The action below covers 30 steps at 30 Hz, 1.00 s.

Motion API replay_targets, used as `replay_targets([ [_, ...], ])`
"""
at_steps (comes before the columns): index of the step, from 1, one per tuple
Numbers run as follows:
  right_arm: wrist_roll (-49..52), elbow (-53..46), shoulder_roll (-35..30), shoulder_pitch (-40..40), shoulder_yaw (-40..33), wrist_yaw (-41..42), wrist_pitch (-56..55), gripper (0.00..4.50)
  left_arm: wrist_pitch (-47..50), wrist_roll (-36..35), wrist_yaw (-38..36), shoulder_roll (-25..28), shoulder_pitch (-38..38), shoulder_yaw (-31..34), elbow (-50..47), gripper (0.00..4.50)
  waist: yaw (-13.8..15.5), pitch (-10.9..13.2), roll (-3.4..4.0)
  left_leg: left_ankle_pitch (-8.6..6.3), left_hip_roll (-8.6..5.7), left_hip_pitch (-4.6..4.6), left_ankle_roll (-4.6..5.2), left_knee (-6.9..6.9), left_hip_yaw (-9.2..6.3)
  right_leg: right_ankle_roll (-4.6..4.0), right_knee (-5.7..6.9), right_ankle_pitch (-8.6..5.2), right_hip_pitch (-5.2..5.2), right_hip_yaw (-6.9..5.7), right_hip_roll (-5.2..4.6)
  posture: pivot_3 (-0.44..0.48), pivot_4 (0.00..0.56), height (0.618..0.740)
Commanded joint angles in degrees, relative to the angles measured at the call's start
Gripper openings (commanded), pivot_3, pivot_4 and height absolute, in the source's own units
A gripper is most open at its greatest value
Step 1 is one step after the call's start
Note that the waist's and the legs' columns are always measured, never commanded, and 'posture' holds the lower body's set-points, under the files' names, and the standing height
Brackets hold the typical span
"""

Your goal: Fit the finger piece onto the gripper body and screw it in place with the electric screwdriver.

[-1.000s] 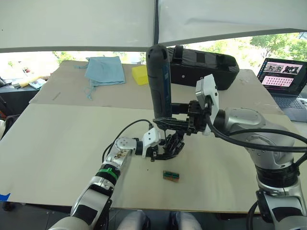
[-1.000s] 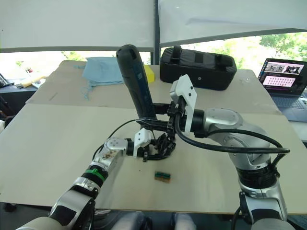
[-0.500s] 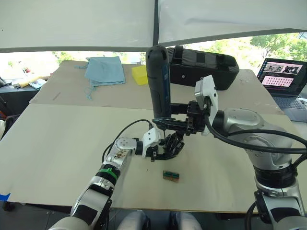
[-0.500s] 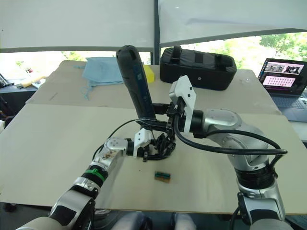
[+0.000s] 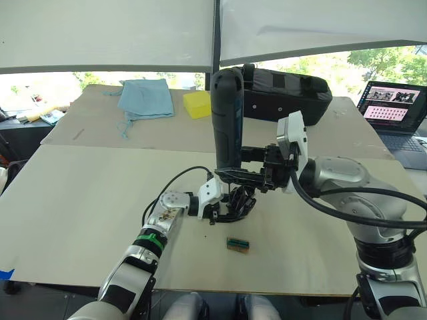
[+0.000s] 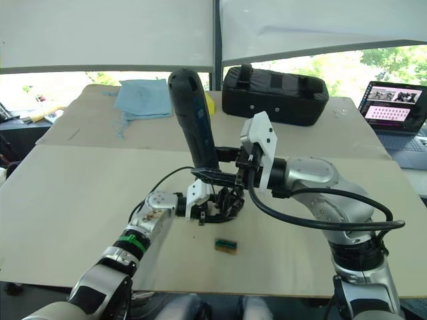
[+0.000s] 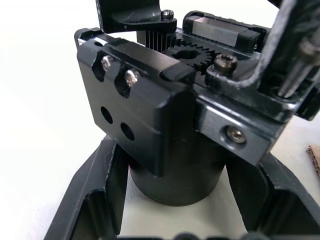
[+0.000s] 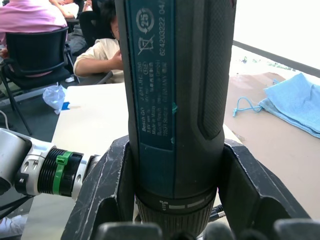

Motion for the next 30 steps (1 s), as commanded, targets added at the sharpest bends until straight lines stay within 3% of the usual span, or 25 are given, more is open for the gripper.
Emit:
replay_targets([
  [1, 0.3, 0.1, -1.5, 0.0, -0.5, 0.4, 2.1, 1.92, -0.3, -0.8, 0.2, -0.2, -1.3, 0.8, -0.7, 2.31, 0.0, 0.0, 0.0, 0.0, 0.0, 0.0, 0.0, 0.0, 0.0, 0.0, 0.0, 0.0, 0.0, 0.0, 0.0, 0.0, 0.15, 0.739],
  [13, 1.9, -1.8, -1.7, 1.3, -0.1, 0.1, 3.2, 1.92, -0.3, -0.6, 0.3, -0.6, -1.9, 0.8, 0.0, 2.31, 0.1, 0.0, 0.0, -0.02, 0.0, -0.01, -0.01, 0.0, 0.0, 0.0, -0.02, 0.0, 0.01, 0.0, -0.01, 0.0, 0.15, 0.739],
  [30, -4.5, 3.4, -2.2, 3.3, 3.7, 1.7, -0.3, 1.92, -0.4, -0.5, 0.2, -0.4, -3.1, 1.2, 1.0, 2.31, 0.1, 0.0, 0.01, -0.02, 0.0, 0.09, -0.02, 0.01, 0.0, 0.0, -0.01, 0.0, 0.1, 0.04, -0.02, 0.0, 0.15, 0.739],
])
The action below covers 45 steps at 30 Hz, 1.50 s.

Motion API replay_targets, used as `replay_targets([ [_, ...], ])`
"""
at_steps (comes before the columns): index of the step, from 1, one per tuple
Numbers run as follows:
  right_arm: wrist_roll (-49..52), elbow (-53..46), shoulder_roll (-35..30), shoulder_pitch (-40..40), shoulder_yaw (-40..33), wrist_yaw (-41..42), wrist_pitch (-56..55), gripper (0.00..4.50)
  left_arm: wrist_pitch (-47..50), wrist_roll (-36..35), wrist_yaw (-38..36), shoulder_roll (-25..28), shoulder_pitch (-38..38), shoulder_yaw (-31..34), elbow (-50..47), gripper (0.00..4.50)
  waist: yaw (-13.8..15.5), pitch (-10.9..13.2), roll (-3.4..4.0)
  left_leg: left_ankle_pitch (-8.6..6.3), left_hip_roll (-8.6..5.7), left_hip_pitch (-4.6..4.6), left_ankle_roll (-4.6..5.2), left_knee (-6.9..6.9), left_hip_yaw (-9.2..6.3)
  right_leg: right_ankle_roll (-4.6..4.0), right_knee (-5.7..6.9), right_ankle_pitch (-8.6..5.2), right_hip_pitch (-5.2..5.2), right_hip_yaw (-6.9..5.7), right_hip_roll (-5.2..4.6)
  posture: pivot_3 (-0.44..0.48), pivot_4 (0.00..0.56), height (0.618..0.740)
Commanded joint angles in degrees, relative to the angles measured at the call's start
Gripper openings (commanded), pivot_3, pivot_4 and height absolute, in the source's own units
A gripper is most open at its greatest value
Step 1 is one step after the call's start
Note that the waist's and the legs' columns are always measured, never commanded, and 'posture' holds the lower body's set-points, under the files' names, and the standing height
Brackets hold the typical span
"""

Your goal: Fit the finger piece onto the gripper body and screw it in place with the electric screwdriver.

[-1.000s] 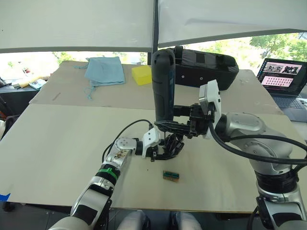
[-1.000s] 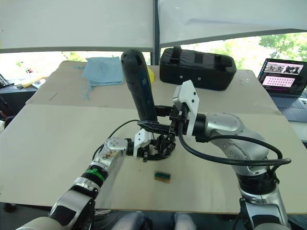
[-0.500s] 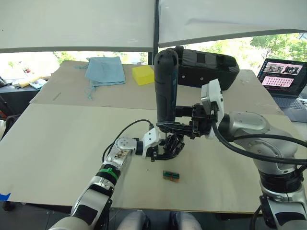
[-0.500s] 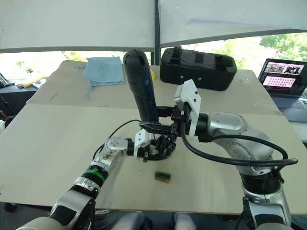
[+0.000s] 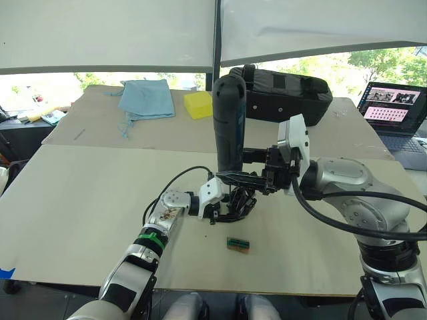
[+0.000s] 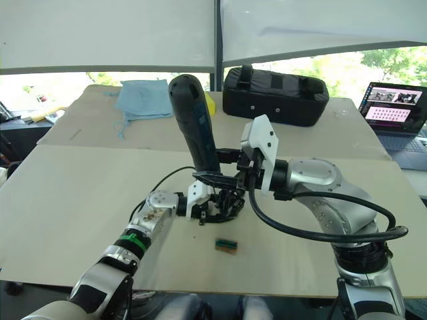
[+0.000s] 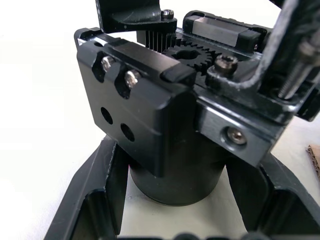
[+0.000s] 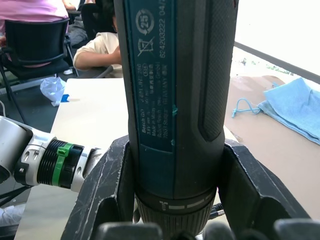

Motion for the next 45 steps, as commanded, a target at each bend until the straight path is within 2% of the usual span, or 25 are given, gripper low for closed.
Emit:
replay_targets([
  [1, -2.5, 2.6, -2.1, 1.7, 2.7, 1.5, 2.2, 1.92, -0.5, -1.0, 0.5, -0.2, -2.2, 1.3, -0.4, 2.31, 0.0, 0.0, 0.02, 0.0, 0.0, 0.04, 0.0, 0.0, 0.0, 0.0, 0.01, 0.0, 0.01, 0.0, 0.0, 0.0, 0.15, 0.739],
  [6, -2.9, 3.1, -2.9, 1.8, 3.4, 2.7, 2.9, 1.92, -0.6, -1.0, 0.6, -0.4, -2.8, 1.4, 0.1, 2.31, 0.0, 0.0, 0.01, -0.18, 0.0, 0.05, -0.3, 0.01, 0.0, 0.0, 0.0, 0.0, 0.01, 0.0, 0.0, 0.0, 0.15, 0.739],
  [24, -6.1, 8.2, -3.9, 2.4, 4.9, 2.0, 2.9, 1.92, -1.4, -0.8, 0.5, -0.7, -3.9, 1.5, 1.9, 2.31, 0.1, -0.2, -0.04, -0.25, 0.0, 0.29, -0.28, 0.04, 0.0, 0.01, 0.0, 0.01, 0.16, 0.0, -0.02, 0.0, 0.15, 0.739],
  [25, -6.1, 8.3, -3.9, 2.5, 4.8, 2.1, 2.9, 1.92, -1.5, -0.8, 0.6, -0.7, -3.9, 1.5, 1.9, 2.31, 0.1, -0.2, -0.05, -0.41, 0.0, 0.29, -0.03, 0.04, 0.0, 0.01, 0.0, 0.01, 0.17, 0.0, -0.03, 0.0, 0.15, 0.739],
  [35, -7.6, 6.0, -4.6, 4.7, 0.8, 2.2, -2.4, 1.92, -1.8, -0.6, 1.1, -0.4, -2.6, 1.5, 2.4, 2.31, 0.0, -0.3, -0.09, -0.43, 0.0, 0.43, -0.03, 0.02, 0.0, 0.02, -0.03, 0.01, 0.3, 0.01, -0.03, 0.0, 0.15, 0.739],
  [41, 1.7, 0.7, -3.3, -2.4, -4.7, 4.5, -3.1, 1.92, -1.4, -0.2, 1.5, -0.4, -3.1, 1.4, 3.8, 2.31, 0.0, -0.3, -0.09, -0.44, 0.0, 0.36, -0.02, 0.03, 0.0, 0.01, -0.01, 0.03, 0.22, 0.01, -0.03, 0.0, 0.15, 0.739],
  [45, 8.1, -1.7, -1.8, -8.3, -7.3, 3.8, -0.9, 1.92, -2.1, 0.8, 1.9, -0.2, -3.2, 1.0, 5.2, 2.31, -0.1, -0.2, -0.08, -0.12, 0.0, -0.24, -0.48, 0.11, 0.0, -0.04, 0.1, 0.08, -0.24, 0.01, -0.02, 0.0, 0.15, 0.739],
])
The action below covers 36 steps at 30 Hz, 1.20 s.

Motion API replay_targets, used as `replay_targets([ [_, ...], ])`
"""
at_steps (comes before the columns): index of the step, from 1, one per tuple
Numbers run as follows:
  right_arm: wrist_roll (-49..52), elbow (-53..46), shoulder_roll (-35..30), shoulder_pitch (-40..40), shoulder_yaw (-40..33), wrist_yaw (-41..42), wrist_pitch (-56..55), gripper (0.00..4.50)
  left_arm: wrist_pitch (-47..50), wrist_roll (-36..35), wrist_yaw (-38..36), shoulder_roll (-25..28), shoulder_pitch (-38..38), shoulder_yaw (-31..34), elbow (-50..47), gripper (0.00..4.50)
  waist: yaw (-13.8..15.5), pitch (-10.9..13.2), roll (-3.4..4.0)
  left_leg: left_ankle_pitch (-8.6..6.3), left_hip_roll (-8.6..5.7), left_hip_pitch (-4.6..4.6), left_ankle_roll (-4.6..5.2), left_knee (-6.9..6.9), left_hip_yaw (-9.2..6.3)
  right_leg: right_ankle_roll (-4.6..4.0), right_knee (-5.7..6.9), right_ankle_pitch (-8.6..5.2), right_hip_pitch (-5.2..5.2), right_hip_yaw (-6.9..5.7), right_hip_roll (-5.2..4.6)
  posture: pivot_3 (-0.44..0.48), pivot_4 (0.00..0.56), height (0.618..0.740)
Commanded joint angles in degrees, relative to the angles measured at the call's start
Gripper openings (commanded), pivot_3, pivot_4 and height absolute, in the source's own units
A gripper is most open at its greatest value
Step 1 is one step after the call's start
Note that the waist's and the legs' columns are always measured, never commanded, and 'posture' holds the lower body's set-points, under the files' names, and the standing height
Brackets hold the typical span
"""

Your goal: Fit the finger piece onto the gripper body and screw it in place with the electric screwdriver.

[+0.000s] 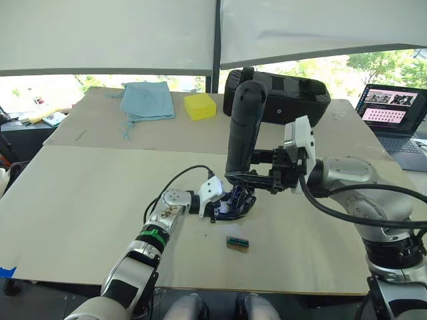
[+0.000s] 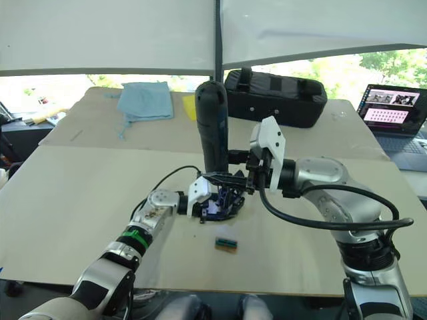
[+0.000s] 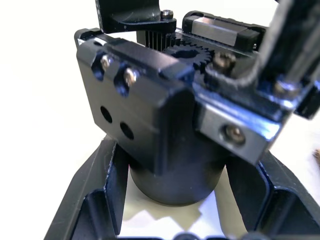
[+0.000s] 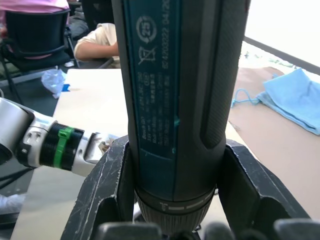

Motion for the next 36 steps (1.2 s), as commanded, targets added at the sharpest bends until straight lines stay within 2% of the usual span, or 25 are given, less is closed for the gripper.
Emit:
replay_targets([
  [1, 5.9, -4.4, 0.5, -5.5, -5.4, -0.5, 0.1, 1.92, -1.2, 1.0, 1.4, 0.3, -1.1, 0.5, 1.8, 2.31, 0.0, 0.0, 0.01, 0.07, 0.0, -0.05, 0.09, -0.02, 0.0, 0.0, 0.01, 0.0, -0.05, -0.03, 0.0, 0.0, 0.15, 0.739],
  [7, 8.7, -7.0, 0.3, -1.8, -6.3, -1.0, 1.6, 1.92, -0.7, 0.9, 2.1, 0.5, -0.7, 0.7, 2.1, 2.31, -0.1, 0.0, 0.0, -0.07, 0.0, 0.01, 0.09, -0.12, -0.01, 0.01, -0.2, 0.01, 0.08, -0.06, 0.0, 0.0, 0.15, 0.739],
  [9, 13.9, -8.9, 0.2, 0.4, -7.8, -2.9, 4.6, 1.92, 0.9, 0.4, 1.6, 1.5, 0.2, 1.1, 0.1, 2.31, -0.2, 0.0, 0.0, -0.1, 0.0, 0.0, 0.13, -0.1, 0.0, 0.06, -0.24, 0.04, 0.11, -0.02, 0.0, 0.0, 0.15, 0.739],
  [10, 17.0, -9.7, -0.2, 1.4, -8.8, -3.9, 6.3, 1.92, 1.6, -0.1, 1.0, 2.3, 0.8, 1.3, -1.2, 3.35, -0.2, 0.0, 0.0, -0.1, 0.01, 0.01, 0.13, -0.11, 0.0, 0.06, -0.25, 0.04, 0.1, -0.02, 0.0, 0.0, 0.15, 0.739],
  [12, 23.7, -10.5, -2.5, 3.2, -11.7, -6.4, 10.1, 1.92, 3.0, -1.2, -0.6, 4.5, 2.2, 1.9, -4.8, 4.31, -0.3, 0.0, 0.0, -0.09, 0.01, -0.01, 0.11, -0.16, -0.01, 0.06, -0.25, 0.04, 0.04, -0.02, 0.0, 0.0, 0.15, 0.739],
  [13, 26.4, -10.3, -4.2, 4.0, -13.4, -7.6, 11.9, 1.92, 3.1, -1.3, -1.3, 6.1, 3.1, 2.0, -6.8, 4.48, -0.5, 0.0, 0.0, -0.09, 0.01, -0.01, 0.11, -0.21, -0.01, 0.06, -0.25, 0.04, 0.02, -0.02, 0.0, 0.0, 0.15, 0.739],
  [17, 33.3, -6.4, -15.4, 10.4, -20.4, -11.0, 21.0, 1.92, 9.3, -5.6, -6.7, 14.0, 8.8, 3.7, -19.3, 4.5, -0.7, 0.0, 0.04, -0.08, 0.01, 0.0, 0.07, -0.35, -0.01, 0.04, -0.38, 0.03, 0.02, -0.04, 0.0, 0.0, 0.15, 0.739],
  [20, 42.5, 2.9, -23.3, 14.7, -24.7, -16.1, 29.6, 1.92, 17.9, -10.6, -10.1, 21.8, 12.6, 6.5, -31.2, 4.5, -0.7, 0.1, 0.12, -0.11, 0.01, -0.04, 0.09, -0.34, -0.01, 0.05, -0.49, 0.03, 0.08, -0.03, -0.04, 0.0, 0.15, 0.739],
  [22, 44.5, 10.9, -27.1, 15.0, -23.5, -21.5, 35.1, 1.92, 24.4, -14.7, -12.5, 27.2, 13.9, 8.7, -37.9, 4.5, -0.6, 0.2, 0.18, -0.11, 0.01, -0.08, 0.09, -0.31, 0.0, 0.04, -0.5, 0.03, 0.08, -0.03, -0.06, 0.0, 0.15, 0.739],
  [25, 37.8, 20.9, -28.8, 12.2, -18.4, -27.3, 41.0, 1.92, 32.1, -19.8, -15.0, 33.5, 13.8, 11.0, -45.0, 4.5, -0.4, 0.2, 0.28, -0.11, 0.01, -0.06, 0.06, -0.27, 0.0, -0.15, -0.52, -0.08, 0.11, -0.02, -0.08, 0.0, 0.15, 0.739],
  [28, 32.0, 29.8, -26.7, 6.5, -14.0, -30.1, 45.6, 1.92, 35.2, -22.9, -16.6, 37.0, 13.7, 12.3, -49.3, 4.5, -0.6, 0.3, 0.49, -0.11, 0.01, -0.05, 0.05, -0.29, 0.03, -0.31, -0.52, -0.18, 0.09, -0.02, -0.07, 0.0, 0.15, 0.739],
  [32, 19.8, 34.5, -24.8, 3.0, -5.1, -26.0, 43.6, 1.92, 35.1, -23.1, -15.3, 37.8, 13.2, 12.8, -50.5, 4.5, -0.6, 0.7, 0.99, 0.14, 0.01, -0.13, 0.31, -0.33, 0.07, 0.01, -0.49, 0.01, 0.0, -0.08, -0.03, 0.0, 0.15, 0.739],
  [36, 10.5, 40.1, -23.4, 1.6, -0.4, -22.4, 40.8, 1.92, 35.1, -23.2, -13.5, 36.9, 13.2, 12.3, -51.0, 4.5, -0.5, 0.7, 1.06, 0.27, 0.01, -0.17, 0.46, -0.35, 0.06, 0.01, -0.48, 0.0, -0.02, -0.11, 0.0, 0.0, 0.15, 0.739],
])
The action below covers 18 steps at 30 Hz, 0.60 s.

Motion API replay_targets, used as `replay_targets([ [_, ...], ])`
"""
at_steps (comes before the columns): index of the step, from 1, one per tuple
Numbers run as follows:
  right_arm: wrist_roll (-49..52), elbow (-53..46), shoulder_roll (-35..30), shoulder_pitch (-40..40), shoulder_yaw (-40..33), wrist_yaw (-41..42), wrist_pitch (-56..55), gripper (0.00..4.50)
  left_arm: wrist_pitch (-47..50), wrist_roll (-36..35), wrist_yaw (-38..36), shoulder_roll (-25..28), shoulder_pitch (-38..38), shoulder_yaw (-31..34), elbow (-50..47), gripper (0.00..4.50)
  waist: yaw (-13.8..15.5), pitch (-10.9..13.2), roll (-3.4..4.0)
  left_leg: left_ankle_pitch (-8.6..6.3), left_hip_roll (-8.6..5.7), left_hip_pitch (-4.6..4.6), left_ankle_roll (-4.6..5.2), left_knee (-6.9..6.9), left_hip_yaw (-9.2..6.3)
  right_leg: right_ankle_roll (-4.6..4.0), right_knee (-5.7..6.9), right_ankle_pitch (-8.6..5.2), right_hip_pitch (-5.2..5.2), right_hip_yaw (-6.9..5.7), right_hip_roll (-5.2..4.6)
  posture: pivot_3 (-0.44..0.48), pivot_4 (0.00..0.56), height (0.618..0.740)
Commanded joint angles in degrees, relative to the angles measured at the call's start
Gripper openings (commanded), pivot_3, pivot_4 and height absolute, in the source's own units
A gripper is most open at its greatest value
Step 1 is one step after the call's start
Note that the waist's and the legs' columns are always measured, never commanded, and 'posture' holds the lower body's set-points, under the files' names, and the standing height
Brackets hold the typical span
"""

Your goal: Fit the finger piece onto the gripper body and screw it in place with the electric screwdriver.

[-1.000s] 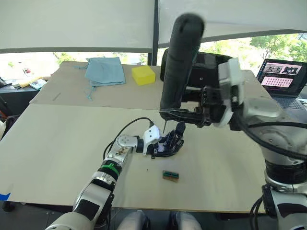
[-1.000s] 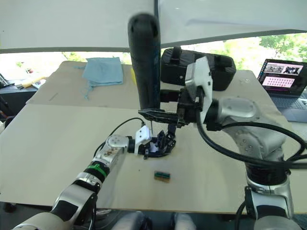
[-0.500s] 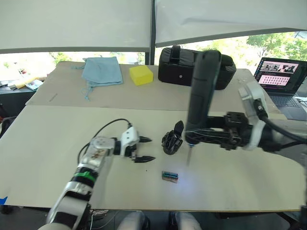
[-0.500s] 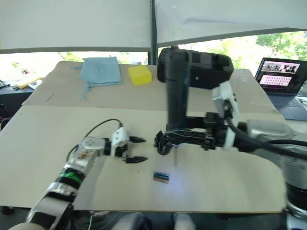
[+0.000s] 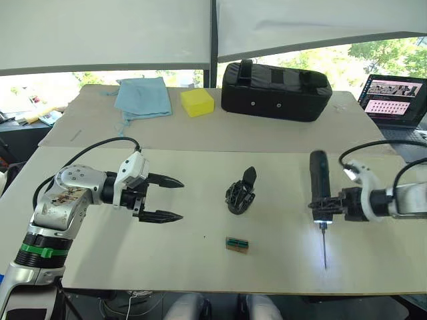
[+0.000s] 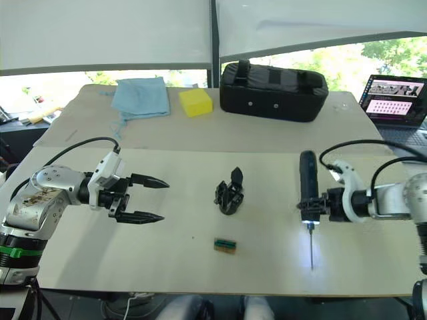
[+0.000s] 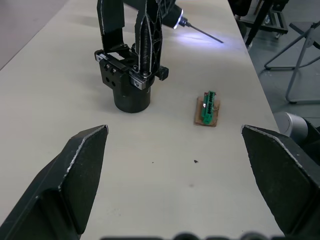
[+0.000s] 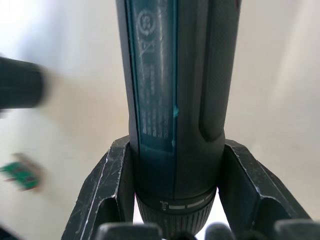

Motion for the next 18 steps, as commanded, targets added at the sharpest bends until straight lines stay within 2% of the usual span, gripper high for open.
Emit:
replay_targets([
  [1, -7.7, 3.4, -1.1, -2.2, 2.7, 5.1, -3.4, 2.42, 0.2, -0.8, 1.5, -0.5, -0.5, 0.4, -2.2, 4.5, 0.2, 0.0, 0.01, 0.0, 0.0, 0.0, 0.01, 0.01, 0.0, 0.01, -0.02, 0.0, 0.03, -0.01, 0.0, 0.0, 0.15, 0.739],
  [2, -9.1, 3.6, -1.9, -2.1, 3.7, 7.0, -3.8, 2.95, 0.4, -1.0, 1.7, -0.5, 0.1, 0.4, -2.6, 4.5, 0.2, 0.0, 0.01, -0.01, 0.0, -0.02, 0.03, 0.05, 0.0, 0.02, -0.03, 0.01, 0.04, -0.01, 0.0, 0.0, 0.15, 0.739],
  [6, -11.0, -1.1, -6.7, 0.7, 2.1, 14.7, -5.3, 4.35, 1.3, -1.2, 2.5, 0.2, 2.4, 1.0, -2.6, 4.5, 0.6, 0.0, 0.01, -0.09, -0.01, -0.02, 0.16, 0.18, 0.0, 0.06, -0.06, 0.02, 0.13, 0.0, -0.02, 0.0, 0.15, 0.739],
  [9, -9.3, -6.5, -10.1, 2.9, -3.6, 21.6, -7.9, 4.45, 2.4, -1.3, 3.2, 0.9, 3.8, 1.9, -2.0, 4.5, 0.4, 0.0, 0.04, -0.1, -0.01, -0.03, 0.18, 0.17, 0.0, 0.14, -0.04, -0.02, 0.08, -0.01, -0.01, 0.0, 0.15, 0.739],
  [11, -10.3, -9.9, -14.6, 7.2, -8.0, 27.7, -12.6, 4.45, 4.1, -1.7, 1.8, 3.3, 4.7, 2.6, -1.4, 4.5, 0.3, 0.1, 0.1, -0.08, -0.01, -0.03, 0.15, 0.16, 0.0, 0.14, -0.01, -0.02, 0.05, -0.01, 0.03, 0.0, 0.15, 0.739],
  [13, -14.8, -11.3, -18.5, 16.3, -16.0, 36.2, -23.0, 4.45, 7.1, -3.3, -1.2, 7.6, 5.9, 4.9, 1.3, 4.5, 0.3, 0.1, 0.12, -0.05, 0.0, 0.03, 0.08, 0.07, 0.0, 0.13, 0.02, -0.04, 0.04, -0.01, 0.06, 0.0, 0.15, 0.739],
  [15, -19.7, -10.5, -19.2, 25.0, -24.0, 44.2, -34.1, 4.45, 8.4, -4.3, -2.8, 10.8, 7.1, 6.7, 4.2, 4.5, 0.3, 0.1, 0.1, -0.03, 0.08, 0.05, 0.04, 0.05, -0.02, 0.12, 0.02, -0.09, 0.06, -0.07, 0.13, 0.0, 0.15, 0.739],
  [18, -30.0, -4.2, -18.7, 34.7, -30.3, 50.8, -53.8, 4.45, 5.3, -2.2, -4.4, 13.9, 8.5, 8.0, 9.4, 4.5, 0.4, 0.1, 0.12, -0.05, 0.1, 0.32, 0.01, 0.06, 0.0, 0.18, 0.01, -0.13, 0.3, -0.04, 0.15, 0.0, 0.15, 0.739],
])
